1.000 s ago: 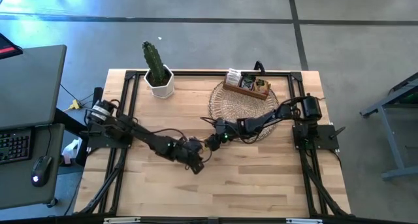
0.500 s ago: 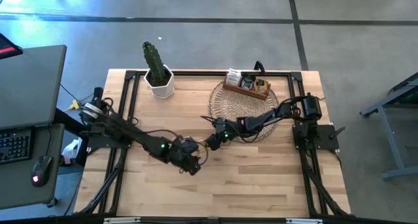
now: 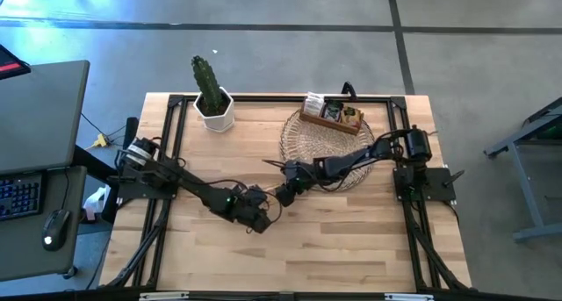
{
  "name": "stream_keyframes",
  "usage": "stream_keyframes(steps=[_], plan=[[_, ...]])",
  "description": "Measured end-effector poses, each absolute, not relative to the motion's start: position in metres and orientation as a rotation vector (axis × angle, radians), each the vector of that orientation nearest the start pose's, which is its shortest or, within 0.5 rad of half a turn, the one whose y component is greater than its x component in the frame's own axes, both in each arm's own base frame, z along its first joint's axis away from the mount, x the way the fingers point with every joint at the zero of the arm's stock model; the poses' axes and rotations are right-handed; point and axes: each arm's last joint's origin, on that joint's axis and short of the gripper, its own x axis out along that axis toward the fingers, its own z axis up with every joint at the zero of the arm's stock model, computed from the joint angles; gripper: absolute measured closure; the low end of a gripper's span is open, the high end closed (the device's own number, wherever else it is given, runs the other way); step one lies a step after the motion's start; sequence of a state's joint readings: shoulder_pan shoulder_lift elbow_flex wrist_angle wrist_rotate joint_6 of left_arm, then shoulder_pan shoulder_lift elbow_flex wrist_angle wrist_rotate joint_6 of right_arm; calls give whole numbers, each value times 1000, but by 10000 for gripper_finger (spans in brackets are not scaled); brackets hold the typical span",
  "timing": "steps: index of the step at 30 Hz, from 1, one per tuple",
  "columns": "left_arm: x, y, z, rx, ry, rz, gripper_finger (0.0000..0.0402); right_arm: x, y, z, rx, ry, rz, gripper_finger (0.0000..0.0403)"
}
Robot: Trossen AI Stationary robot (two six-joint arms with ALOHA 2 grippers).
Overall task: Pick & Place Tea
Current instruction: Put the yellow tea bag into the right section of the wooden organizer
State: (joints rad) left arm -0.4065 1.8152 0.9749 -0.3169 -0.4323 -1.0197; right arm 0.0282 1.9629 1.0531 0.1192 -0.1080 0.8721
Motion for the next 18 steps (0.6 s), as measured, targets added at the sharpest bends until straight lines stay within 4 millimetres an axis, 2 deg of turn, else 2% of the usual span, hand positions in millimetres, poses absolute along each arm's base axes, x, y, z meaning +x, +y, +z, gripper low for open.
stream_keyframes(steps=[4, 7, 18], plan=[[309, -119, 131, -440, 905, 523, 199, 391, 13, 132, 806, 844, -315, 259], [309, -119, 131, -433, 897, 522, 199, 388, 13, 129, 794, 895, -364, 259], [312, -120, 132, -415, 866, 500, 199, 389, 13, 121, 875, 901, -379, 259]])
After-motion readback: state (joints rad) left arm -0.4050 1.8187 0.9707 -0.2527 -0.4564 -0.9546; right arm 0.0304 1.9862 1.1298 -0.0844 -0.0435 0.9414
